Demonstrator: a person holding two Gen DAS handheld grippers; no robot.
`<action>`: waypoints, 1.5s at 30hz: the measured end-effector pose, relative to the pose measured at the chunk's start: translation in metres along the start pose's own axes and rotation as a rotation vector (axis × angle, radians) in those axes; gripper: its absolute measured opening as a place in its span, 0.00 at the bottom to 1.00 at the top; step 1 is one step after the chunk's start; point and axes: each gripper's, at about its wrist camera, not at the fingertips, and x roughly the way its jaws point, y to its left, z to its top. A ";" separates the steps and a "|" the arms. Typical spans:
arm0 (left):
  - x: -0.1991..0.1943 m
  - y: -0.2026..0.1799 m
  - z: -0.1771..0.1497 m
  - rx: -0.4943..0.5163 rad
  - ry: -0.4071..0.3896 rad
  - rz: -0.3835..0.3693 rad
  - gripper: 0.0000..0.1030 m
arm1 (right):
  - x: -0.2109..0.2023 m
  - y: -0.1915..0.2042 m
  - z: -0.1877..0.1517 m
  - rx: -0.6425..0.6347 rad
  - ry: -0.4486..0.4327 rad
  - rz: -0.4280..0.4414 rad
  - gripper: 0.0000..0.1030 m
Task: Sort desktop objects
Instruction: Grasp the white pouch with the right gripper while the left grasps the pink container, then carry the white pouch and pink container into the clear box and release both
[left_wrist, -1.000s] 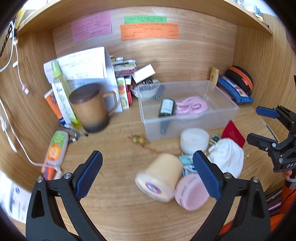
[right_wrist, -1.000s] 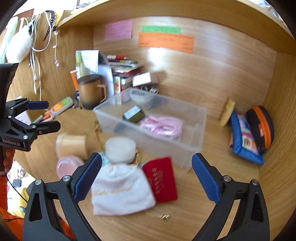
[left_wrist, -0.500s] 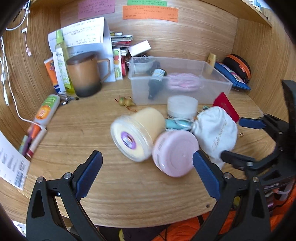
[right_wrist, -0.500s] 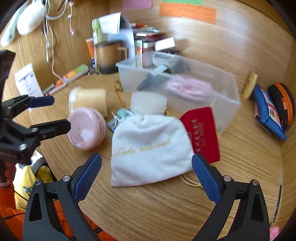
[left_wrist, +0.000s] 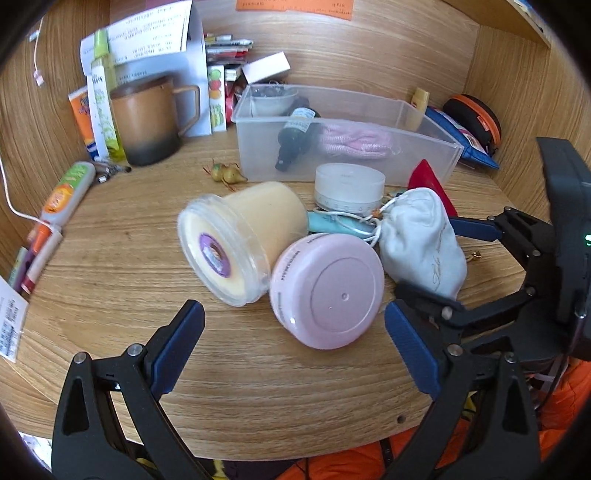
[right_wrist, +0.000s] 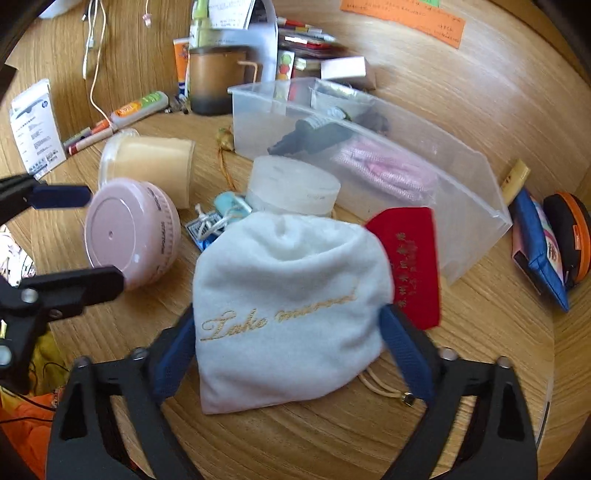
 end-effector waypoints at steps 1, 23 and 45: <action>0.003 -0.001 0.000 -0.007 0.006 -0.005 0.96 | -0.001 -0.003 0.000 0.002 -0.004 0.009 0.76; 0.026 -0.003 0.010 -0.127 -0.017 0.087 0.96 | -0.056 -0.050 -0.014 0.116 -0.190 0.165 0.66; 0.013 -0.007 0.011 -0.093 -0.074 0.041 0.64 | -0.096 -0.089 -0.008 0.245 -0.329 0.111 0.66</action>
